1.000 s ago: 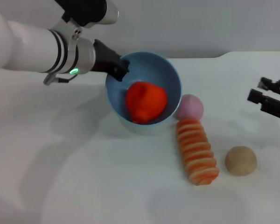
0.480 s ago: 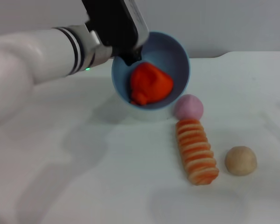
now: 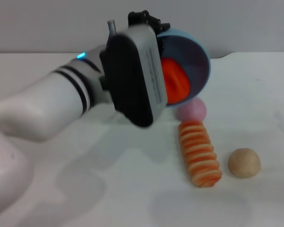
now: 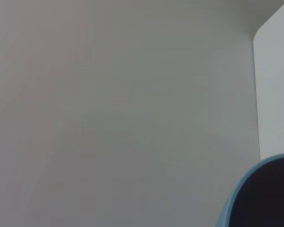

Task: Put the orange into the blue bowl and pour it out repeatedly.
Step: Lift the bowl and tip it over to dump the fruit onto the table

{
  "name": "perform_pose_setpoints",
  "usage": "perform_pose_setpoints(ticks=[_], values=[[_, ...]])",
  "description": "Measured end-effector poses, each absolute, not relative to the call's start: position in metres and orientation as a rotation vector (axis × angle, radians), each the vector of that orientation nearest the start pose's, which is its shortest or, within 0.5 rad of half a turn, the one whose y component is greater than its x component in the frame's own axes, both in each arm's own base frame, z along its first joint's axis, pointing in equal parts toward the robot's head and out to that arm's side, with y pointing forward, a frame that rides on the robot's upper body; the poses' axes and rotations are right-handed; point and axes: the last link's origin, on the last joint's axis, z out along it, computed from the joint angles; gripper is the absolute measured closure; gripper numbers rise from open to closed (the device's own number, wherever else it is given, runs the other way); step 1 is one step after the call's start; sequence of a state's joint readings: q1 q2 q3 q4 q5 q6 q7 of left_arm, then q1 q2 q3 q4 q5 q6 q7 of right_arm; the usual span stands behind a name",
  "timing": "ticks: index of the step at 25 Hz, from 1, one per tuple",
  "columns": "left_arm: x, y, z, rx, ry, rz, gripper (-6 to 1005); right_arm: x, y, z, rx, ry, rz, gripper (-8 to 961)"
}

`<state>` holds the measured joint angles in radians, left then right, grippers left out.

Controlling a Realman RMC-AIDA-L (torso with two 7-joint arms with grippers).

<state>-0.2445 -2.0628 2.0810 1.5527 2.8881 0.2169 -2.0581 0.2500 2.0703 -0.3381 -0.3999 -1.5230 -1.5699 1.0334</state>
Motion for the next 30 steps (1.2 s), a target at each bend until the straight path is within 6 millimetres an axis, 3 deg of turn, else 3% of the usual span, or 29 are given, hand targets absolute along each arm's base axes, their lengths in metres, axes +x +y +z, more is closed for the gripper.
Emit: perform_pose_setpoints(ticks=[8, 30], values=[[-0.097, 0.308, -0.061, -1.895, 0.907, 0.019, 999, 0.355, 0.264, 0.058, -1.827, 0.718, 1.084, 264], [-0.103, 0.279, -0.075, -1.589, 1.128, -0.029, 1000, 0.353, 0.265, 0.057, -1.822, 0.723, 1.097, 264]])
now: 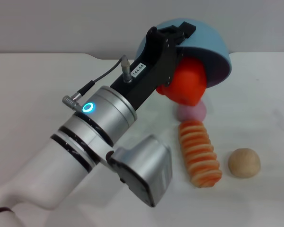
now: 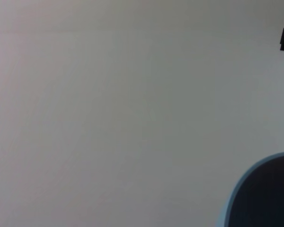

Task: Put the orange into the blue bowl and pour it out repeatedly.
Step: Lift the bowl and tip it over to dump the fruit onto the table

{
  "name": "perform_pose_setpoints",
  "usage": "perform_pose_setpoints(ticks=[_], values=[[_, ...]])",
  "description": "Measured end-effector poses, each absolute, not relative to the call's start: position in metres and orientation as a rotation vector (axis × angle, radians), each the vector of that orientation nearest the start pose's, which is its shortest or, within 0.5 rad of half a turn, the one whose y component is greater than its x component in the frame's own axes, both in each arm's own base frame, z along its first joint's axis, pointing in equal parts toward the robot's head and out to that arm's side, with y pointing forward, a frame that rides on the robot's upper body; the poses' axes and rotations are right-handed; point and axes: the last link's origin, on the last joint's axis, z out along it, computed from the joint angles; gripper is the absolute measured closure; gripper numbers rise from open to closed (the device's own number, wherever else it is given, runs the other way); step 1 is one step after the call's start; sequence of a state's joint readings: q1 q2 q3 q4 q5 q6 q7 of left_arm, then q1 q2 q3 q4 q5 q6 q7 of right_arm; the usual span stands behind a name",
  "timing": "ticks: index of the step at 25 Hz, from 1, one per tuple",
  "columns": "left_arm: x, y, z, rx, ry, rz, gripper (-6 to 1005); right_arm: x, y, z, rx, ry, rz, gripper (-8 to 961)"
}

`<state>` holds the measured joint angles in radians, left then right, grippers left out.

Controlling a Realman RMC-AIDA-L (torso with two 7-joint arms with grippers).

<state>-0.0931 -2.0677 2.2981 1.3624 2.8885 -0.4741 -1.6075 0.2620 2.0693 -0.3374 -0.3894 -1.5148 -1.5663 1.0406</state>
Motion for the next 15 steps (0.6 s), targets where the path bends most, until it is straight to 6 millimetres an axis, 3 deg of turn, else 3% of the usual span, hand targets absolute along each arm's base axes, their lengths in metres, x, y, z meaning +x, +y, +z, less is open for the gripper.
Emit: perform_pose_setpoints(ticks=[4, 9, 13, 15], values=[[-0.107, 0.273, -0.077, -1.523, 1.148, -0.054, 1001, 0.354, 0.266, 0.059, -1.806, 0.724, 1.098, 264], [-0.107, 0.277, -0.078, -1.581, 1.078, -0.057, 1000, 0.354, 0.266, 0.059, -1.801, 0.728, 1.103, 265], [-0.099, 0.292, -0.067, -1.704, 0.886, -0.092, 999, 0.354, 0.267, 0.06, -1.79, 0.791, 1.144, 265], [-0.094, 0.317, -0.046, -1.914, 0.584, -0.176, 999, 0.354, 0.267, 0.062, -1.789, 0.83, 1.166, 265]])
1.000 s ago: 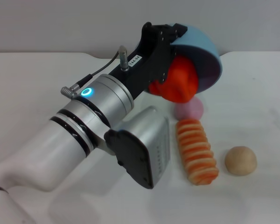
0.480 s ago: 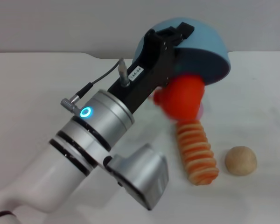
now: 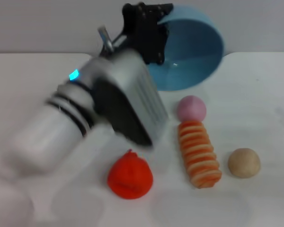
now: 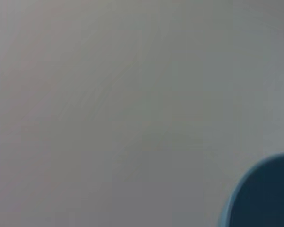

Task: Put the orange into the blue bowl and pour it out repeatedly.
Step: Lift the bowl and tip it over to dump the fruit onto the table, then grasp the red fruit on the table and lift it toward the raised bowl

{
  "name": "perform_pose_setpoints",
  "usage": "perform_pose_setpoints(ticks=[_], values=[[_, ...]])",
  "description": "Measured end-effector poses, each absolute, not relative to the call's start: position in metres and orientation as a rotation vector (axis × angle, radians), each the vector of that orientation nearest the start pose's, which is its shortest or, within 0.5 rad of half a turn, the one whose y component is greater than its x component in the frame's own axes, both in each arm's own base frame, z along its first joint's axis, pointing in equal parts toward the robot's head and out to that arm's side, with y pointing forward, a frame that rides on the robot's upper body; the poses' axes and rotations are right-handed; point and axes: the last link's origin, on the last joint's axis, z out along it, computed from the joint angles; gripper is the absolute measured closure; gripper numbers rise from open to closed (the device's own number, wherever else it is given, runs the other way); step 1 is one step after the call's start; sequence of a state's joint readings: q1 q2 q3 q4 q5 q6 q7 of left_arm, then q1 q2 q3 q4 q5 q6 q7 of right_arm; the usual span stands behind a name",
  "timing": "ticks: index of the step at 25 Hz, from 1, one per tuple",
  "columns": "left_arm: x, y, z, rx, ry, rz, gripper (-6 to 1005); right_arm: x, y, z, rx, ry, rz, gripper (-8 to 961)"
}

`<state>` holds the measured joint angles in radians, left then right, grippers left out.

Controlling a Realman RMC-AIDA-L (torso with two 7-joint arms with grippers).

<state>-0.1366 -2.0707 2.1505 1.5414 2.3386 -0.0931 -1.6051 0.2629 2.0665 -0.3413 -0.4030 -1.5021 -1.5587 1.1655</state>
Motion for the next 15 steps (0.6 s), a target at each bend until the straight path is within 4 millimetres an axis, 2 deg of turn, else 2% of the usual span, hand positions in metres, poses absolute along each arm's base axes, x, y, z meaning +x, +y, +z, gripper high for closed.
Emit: perform_pose_setpoints(ticks=[2, 7, 8, 11, 14, 15], values=[[-0.094, 0.322, -0.041, -1.946, 0.528, -0.199, 1000, 0.354, 0.268, 0.066, -1.793, 0.867, 1.188, 265], [-0.103, 0.353, -0.012, -2.143, 0.16, -0.32, 1000, 0.352, 0.268, 0.076, -1.838, 0.942, 1.201, 264], [-0.108, 0.363, -0.008, -2.212, 0.043, -0.329, 1000, 0.351, 0.269, 0.076, -1.868, 0.968, 1.191, 264], [-0.127, 0.388, 0.0, -2.358, -0.285, -0.282, 1000, 0.346, 0.277, 0.079, -1.972, 1.05, 1.13, 265], [-0.139, 0.397, 0.002, -2.438, -0.478, -0.16, 1000, 0.339, 0.283, 0.082, -2.075, 1.103, 1.046, 267], [-0.139, 0.397, 0.002, -2.438, -0.478, -0.16, 1000, 0.334, 0.286, 0.079, -2.15, 1.161, 0.983, 267]])
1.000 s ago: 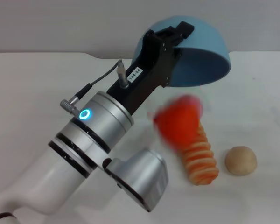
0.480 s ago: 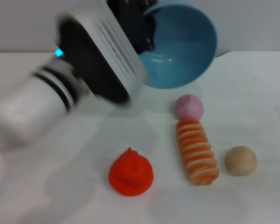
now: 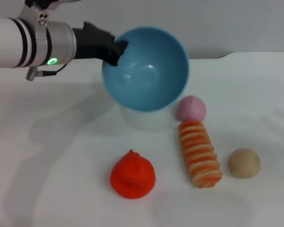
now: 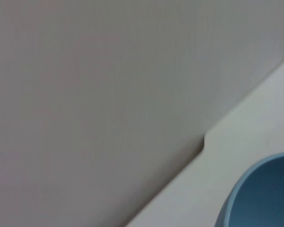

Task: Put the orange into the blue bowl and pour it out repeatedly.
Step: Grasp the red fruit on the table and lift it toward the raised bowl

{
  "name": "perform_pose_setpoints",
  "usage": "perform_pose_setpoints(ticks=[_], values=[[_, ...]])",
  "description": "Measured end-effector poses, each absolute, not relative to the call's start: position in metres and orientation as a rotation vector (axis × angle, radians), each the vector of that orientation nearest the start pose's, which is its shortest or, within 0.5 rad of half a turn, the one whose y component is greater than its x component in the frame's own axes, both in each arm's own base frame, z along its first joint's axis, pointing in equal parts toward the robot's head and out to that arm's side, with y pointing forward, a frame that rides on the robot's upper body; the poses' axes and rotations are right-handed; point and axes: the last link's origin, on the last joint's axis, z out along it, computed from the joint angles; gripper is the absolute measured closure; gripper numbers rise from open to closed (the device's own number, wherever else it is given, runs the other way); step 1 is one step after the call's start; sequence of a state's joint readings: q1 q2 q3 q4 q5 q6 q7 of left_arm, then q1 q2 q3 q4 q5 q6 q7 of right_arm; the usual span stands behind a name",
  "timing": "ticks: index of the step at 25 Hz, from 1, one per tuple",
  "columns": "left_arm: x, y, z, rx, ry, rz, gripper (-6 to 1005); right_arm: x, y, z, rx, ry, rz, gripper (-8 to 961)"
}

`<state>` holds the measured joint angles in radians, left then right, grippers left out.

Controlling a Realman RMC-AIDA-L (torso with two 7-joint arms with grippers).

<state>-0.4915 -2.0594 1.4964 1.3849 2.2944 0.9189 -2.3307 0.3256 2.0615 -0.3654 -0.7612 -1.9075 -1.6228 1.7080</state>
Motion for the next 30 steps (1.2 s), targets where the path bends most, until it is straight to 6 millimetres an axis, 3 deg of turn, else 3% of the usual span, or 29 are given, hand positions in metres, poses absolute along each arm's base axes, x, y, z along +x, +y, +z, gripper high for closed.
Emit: perform_pose_setpoints(ticks=[6, 14, 21, 30], values=[[-0.145, 0.402, 0.008, -2.38, -0.573, 0.013, 999, 0.319, 0.297, 0.059, -2.368, 1.296, 0.754, 269], [-0.139, 0.41, -0.003, -2.373, -0.573, 0.032, 999, 0.266, 0.317, -0.004, -2.735, 1.37, 0.537, 268], [-0.142, 0.409, -0.007, -2.375, -0.587, 0.032, 999, 0.238, 0.335, -0.058, -2.803, 1.455, 0.437, 268], [-0.14, 0.408, -0.016, -2.377, -0.564, 0.021, 1000, 0.226, 0.331, -0.099, -2.816, 1.53, 0.38, 269]])
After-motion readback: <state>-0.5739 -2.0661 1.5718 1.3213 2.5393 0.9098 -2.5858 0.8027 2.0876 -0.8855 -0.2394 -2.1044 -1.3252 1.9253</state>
